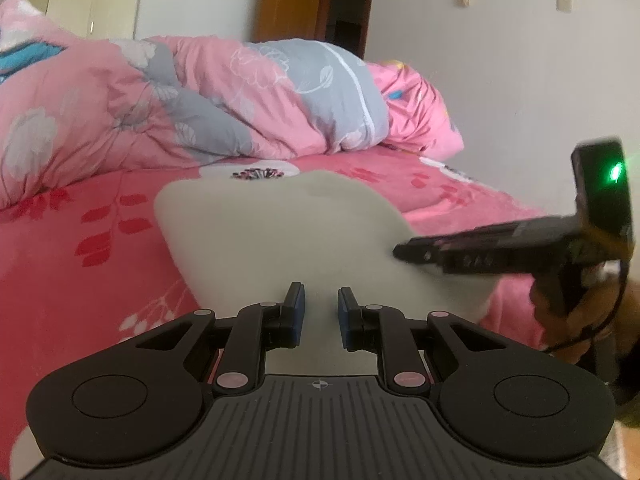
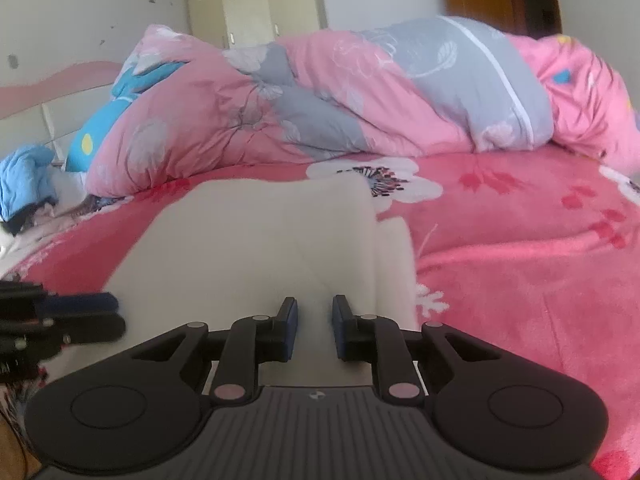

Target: Fold clothes

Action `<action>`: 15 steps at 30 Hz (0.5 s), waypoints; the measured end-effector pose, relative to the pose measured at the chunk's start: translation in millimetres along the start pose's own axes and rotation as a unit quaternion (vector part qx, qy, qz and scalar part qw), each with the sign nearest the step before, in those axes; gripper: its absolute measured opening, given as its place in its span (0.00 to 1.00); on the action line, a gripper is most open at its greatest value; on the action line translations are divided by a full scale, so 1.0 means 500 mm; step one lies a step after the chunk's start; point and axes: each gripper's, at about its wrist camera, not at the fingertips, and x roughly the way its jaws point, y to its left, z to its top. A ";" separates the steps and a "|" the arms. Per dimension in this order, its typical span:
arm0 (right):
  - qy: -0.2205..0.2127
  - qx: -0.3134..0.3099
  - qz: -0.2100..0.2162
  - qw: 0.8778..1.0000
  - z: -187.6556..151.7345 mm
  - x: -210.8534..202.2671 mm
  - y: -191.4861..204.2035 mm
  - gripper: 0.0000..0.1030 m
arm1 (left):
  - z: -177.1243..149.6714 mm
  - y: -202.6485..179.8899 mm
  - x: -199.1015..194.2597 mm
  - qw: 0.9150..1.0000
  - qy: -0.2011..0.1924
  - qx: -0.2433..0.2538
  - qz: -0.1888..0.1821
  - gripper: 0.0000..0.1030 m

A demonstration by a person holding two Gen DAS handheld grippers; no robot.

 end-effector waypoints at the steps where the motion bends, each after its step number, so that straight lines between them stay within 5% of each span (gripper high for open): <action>1: 0.002 -0.009 -0.005 1.000 0.001 0.001 0.006 0.18 | 0.005 0.003 -0.005 1.000 -0.002 -0.004 -0.003 0.17; 6: 0.007 -0.029 -0.010 0.999 0.037 -0.006 0.028 0.18 | 0.028 -0.008 -0.012 0.999 -0.027 0.030 -0.012 0.17; 9: 0.005 -0.038 -0.005 0.999 0.074 -0.012 0.038 0.19 | 0.026 -0.004 0.030 0.999 -0.009 0.036 -0.008 0.17; 13: -0.010 -0.073 -0.004 0.997 0.124 0.012 0.042 0.19 | 0.012 0.010 0.048 1.000 -0.009 0.019 -0.015 0.17; 15: 0.015 -0.080 -0.008 0.997 0.124 0.055 0.024 0.18 | 0.004 0.016 0.045 1.000 -0.015 0.011 -0.021 0.17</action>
